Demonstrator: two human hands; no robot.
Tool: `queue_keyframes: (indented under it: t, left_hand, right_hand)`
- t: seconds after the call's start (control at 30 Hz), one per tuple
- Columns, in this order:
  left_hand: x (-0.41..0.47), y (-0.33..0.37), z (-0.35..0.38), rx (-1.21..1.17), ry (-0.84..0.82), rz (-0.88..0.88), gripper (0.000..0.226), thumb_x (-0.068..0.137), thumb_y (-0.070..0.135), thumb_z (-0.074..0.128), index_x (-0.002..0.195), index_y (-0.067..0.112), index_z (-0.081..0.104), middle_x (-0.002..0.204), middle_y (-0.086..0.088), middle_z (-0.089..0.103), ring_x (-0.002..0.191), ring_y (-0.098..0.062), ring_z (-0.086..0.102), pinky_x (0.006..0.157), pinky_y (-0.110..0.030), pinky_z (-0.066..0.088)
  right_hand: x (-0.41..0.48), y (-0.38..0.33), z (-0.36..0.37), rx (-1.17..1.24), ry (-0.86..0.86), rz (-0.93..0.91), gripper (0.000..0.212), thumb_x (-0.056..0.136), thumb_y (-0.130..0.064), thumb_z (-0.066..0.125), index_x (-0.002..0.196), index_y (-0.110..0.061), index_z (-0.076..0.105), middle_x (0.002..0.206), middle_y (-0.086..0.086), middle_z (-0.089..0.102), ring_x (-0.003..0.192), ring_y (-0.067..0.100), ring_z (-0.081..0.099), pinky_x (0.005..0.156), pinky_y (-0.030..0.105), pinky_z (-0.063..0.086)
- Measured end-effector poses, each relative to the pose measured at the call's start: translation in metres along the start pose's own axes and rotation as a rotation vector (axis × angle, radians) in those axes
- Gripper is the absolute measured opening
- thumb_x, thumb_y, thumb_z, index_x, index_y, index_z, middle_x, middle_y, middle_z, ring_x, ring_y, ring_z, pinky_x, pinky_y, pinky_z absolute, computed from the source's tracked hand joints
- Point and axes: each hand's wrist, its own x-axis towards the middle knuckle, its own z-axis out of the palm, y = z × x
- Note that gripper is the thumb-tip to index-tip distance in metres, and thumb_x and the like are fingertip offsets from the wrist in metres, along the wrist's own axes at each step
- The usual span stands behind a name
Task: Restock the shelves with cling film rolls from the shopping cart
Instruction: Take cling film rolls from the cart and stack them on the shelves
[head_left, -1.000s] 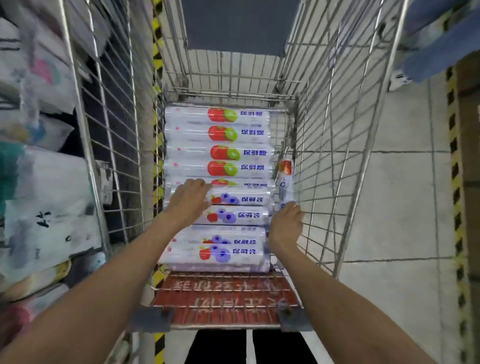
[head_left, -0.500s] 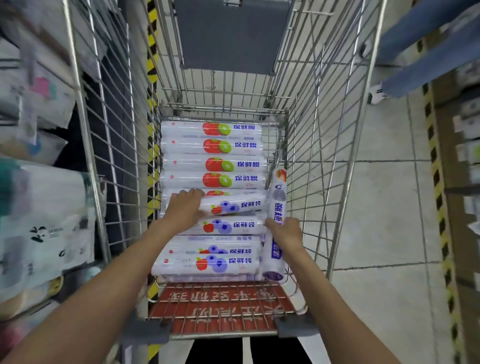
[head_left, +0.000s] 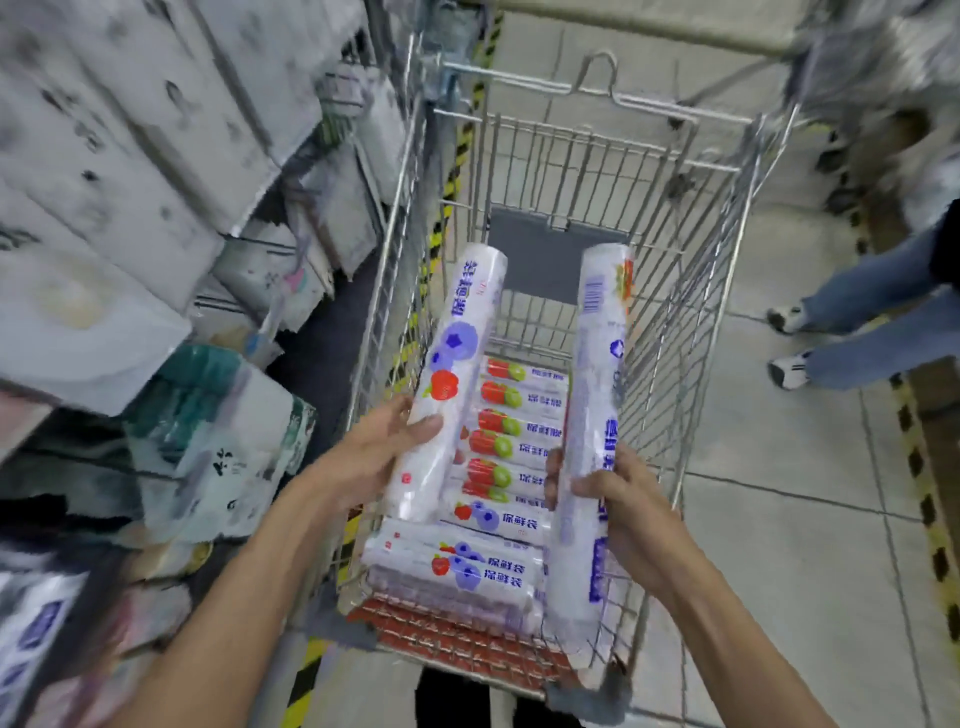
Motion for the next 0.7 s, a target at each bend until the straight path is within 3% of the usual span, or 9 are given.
queue_keyframes:
  t: [0.07,0.2,0.3,0.37,0.4,0.47,0.57,0.7]
  left_hand:
    - [-0.041,0.010,0.013,0.000,0.072,0.074,0.084,0.039,0.041,0.091,0.108,0.008,0.056,0.080,-0.005,0.072,0.064,-0.016,0.067,0.054,-0.027,0.054]
    - [-0.126,0.009,0.041,-0.080,0.249,0.217,0.048,0.062,0.012,0.076,0.105,0.013,0.055,0.070,-0.003,0.070,0.056,-0.015,0.064,0.050,-0.025,0.053]
    - [-0.189,-0.006,0.061,-0.144,0.440,0.296,0.061,0.050,0.018,0.076,0.107,0.014,0.053,0.071,-0.003,0.069,0.056,-0.017,0.064,0.049,-0.030,0.053]
    - [-0.233,-0.020,0.073,-0.181,0.541,0.361,0.071,0.044,0.021,0.078,0.110,0.011,0.052,0.072,-0.004,0.069,0.058,-0.017,0.064,0.049,-0.029,0.052]
    - [-0.255,-0.027,0.079,-0.212,0.585,0.389,0.066,0.046,0.018,0.077,0.107,0.010,0.053,0.071,-0.004,0.069,0.056,-0.016,0.063,0.048,-0.028,0.051]
    - [-0.302,-0.041,0.090,-0.281,0.661,0.440,0.056,0.048,0.012,0.073,0.100,0.012,0.054,0.066,-0.003,0.069,0.051,-0.016,0.062,0.044,-0.026,0.050]
    - [-0.368,-0.067,0.095,-0.268,0.829,0.487,0.075,0.036,0.021,0.075,0.108,0.018,0.053,0.071,-0.001,0.071,0.056,-0.015,0.064,0.047,-0.027,0.051]
    - [-0.454,-0.111,0.100,-0.287,1.043,0.498,0.087,0.025,0.024,0.085,0.107,0.022,0.054,0.073,0.001,0.072,0.057,-0.015,0.065,0.048,-0.026,0.052]
  right_hand:
    - [-0.012,-0.011,0.014,-0.024,-0.075,-0.030,0.059,0.057,-0.005,0.066,0.114,-0.001,0.051,0.081,0.012,0.063,0.064,0.023,0.059,0.059,0.034,0.049]
    - [-0.046,-0.028,0.046,-0.114,-0.268,-0.079,0.044,0.059,-0.019,0.076,0.093,-0.004,0.052,0.070,0.009,0.059,0.058,0.023,0.053,0.054,0.032,0.047]
    - [-0.076,-0.032,0.070,-0.134,-0.432,-0.062,0.038,0.066,-0.022,0.073,0.093,-0.004,0.053,0.072,0.011,0.059,0.057,0.022,0.055,0.055,0.031,0.049]
    - [-0.096,-0.033,0.090,-0.113,-0.526,-0.015,0.055,0.057,-0.030,0.080,0.099,-0.004,0.056,0.075,0.013,0.060,0.059,0.023,0.057,0.055,0.030,0.051]
    - [-0.107,-0.033,0.101,-0.108,-0.572,0.009,0.060,0.051,-0.035,0.084,0.097,-0.005,0.060,0.075,0.013,0.061,0.059,0.023,0.058,0.055,0.030,0.052]
    - [-0.129,-0.030,0.126,-0.096,-0.676,0.051,0.055,0.047,-0.038,0.088,0.089,-0.008,0.067,0.073,0.010,0.065,0.060,0.021,0.062,0.056,0.028,0.054]
    - [-0.168,-0.019,0.166,-0.086,-0.834,0.082,0.077,0.036,-0.046,0.093,0.098,-0.009,0.066,0.083,0.009,0.066,0.069,0.019,0.063,0.066,0.030,0.054]
    - [-0.220,0.007,0.214,-0.104,-0.992,0.218,0.065,0.030,-0.046,0.093,0.082,-0.011,0.075,0.078,0.010,0.067,0.063,0.020,0.064,0.059,0.029,0.055]
